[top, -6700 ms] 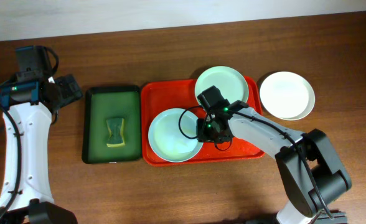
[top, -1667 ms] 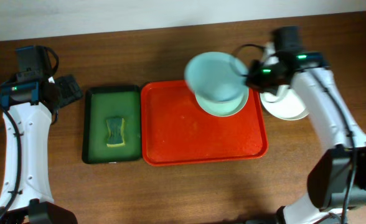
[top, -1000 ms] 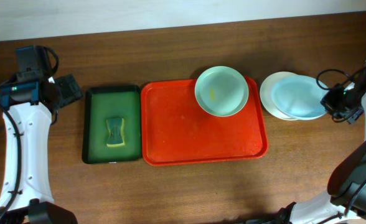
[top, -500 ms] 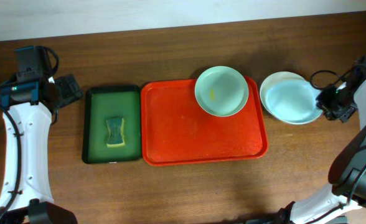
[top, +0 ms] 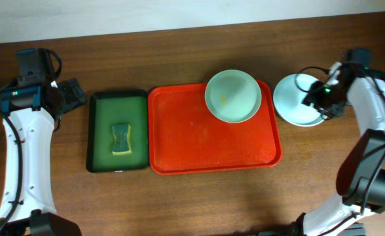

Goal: Clean dirty plates on tray and stack at the side

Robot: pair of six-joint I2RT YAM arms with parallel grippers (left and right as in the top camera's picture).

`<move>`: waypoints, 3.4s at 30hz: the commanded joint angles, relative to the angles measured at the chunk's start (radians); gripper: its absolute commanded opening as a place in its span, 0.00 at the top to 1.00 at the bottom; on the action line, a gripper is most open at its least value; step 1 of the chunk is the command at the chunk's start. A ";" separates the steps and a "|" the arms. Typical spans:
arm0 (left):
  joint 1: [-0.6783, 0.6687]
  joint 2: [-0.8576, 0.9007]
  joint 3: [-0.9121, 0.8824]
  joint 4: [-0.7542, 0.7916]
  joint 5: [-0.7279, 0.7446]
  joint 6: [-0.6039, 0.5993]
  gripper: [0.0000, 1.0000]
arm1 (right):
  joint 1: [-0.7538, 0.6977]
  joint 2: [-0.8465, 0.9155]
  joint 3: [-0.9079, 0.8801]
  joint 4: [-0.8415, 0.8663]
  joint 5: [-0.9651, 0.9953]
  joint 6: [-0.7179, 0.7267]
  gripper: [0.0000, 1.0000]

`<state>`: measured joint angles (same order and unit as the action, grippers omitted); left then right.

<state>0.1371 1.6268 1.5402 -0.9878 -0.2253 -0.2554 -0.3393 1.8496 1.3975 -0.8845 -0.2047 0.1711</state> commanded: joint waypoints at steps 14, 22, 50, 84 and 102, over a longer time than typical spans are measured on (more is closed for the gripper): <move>0.003 -0.008 0.007 -0.001 -0.007 -0.013 0.01 | 0.327 0.008 -0.008 0.105 0.059 -0.005 0.37; 0.003 -0.008 0.007 -0.001 -0.007 -0.013 0.01 | 0.327 0.035 -0.008 0.126 0.059 0.002 0.37; 0.003 -0.008 0.007 -0.001 -0.007 -0.013 0.01 | 0.356 0.168 -0.009 0.262 0.094 0.024 0.62; 0.003 -0.008 0.007 -0.001 -0.007 -0.013 0.01 | 0.471 0.142 -0.006 0.108 0.098 0.065 0.78; 0.003 -0.008 0.007 -0.001 -0.007 -0.013 0.01 | 0.491 0.143 -0.071 0.102 0.024 0.066 0.96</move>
<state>0.1371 1.6268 1.5402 -0.9878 -0.2253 -0.2554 0.1284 1.9995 1.3441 -0.7708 -0.1474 0.2363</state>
